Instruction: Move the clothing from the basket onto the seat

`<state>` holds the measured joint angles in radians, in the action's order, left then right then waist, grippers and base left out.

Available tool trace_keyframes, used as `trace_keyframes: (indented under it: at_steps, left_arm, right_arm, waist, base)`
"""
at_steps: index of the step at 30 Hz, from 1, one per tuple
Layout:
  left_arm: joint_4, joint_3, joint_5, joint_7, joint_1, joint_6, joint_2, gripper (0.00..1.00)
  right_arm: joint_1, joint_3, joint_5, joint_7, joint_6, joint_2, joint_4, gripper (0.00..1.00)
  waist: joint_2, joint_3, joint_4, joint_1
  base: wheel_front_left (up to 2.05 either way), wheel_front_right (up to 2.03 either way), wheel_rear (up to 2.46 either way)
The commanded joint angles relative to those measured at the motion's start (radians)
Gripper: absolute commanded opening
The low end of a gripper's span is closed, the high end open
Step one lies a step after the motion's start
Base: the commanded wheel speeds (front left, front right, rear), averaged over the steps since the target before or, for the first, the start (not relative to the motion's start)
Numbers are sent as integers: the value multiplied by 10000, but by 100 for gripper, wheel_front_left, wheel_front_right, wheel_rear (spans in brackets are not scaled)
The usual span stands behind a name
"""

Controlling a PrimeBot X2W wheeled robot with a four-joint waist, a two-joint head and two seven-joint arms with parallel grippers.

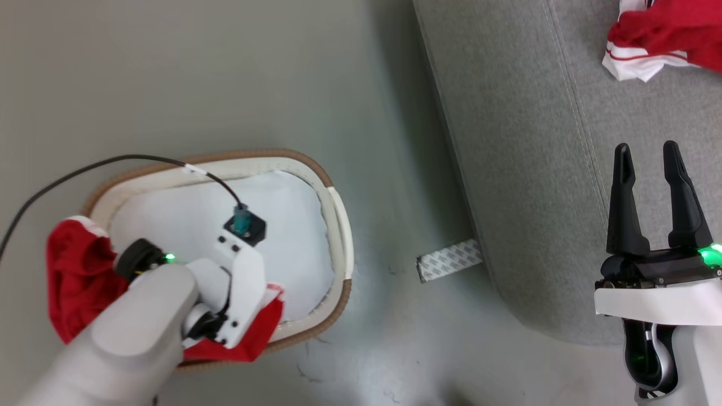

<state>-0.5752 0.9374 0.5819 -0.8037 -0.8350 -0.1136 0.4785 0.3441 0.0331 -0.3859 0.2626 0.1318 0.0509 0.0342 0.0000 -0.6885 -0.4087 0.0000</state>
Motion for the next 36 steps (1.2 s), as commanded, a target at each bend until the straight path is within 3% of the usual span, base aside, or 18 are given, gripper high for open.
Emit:
trace_keyframes:
  at_steps: [1, 12, 20, 26, 36]
  left_arm:
    - [23, -4, -60, 429, 3, -12, -178, 0]
    - [2, 121, -29, 3388, 29, -123, -1460, 0]
    - [504, -116, 150, 5270, 249, -116, -1933, 0]
    - [1158, -339, 287, 6231, 413, -85, -1968, 0]
    - [3023, -1012, 503, 7173, 579, 431, -1720, 0]
  right_arm:
    - [-59, -58, 162, 31, -18, -5, 32, 100]
    - [-428, -572, 1079, 31, -18, 7, 105, 100]
    - [-930, -797, 1222, 30, -18, 359, 187, 100]
    - [-1270, -735, 1131, 18, -18, 585, 304, 100]
    - [-1806, -593, 984, 18, -18, 761, 478, 100]
  waist:
    - [0, 516, 415, 0]
    - [0, 2329, 1585, 0]
    - [0, 3564, 2465, 0]
    - [0, 4407, 3020, 0]
    - [0, 5394, 3505, 0]
  base:
    - [0, 0, 0]
    - [0, 0, 0]
    - [0, 0, 0]
    - [0, 0, 0]
    - [0, 0, 0]
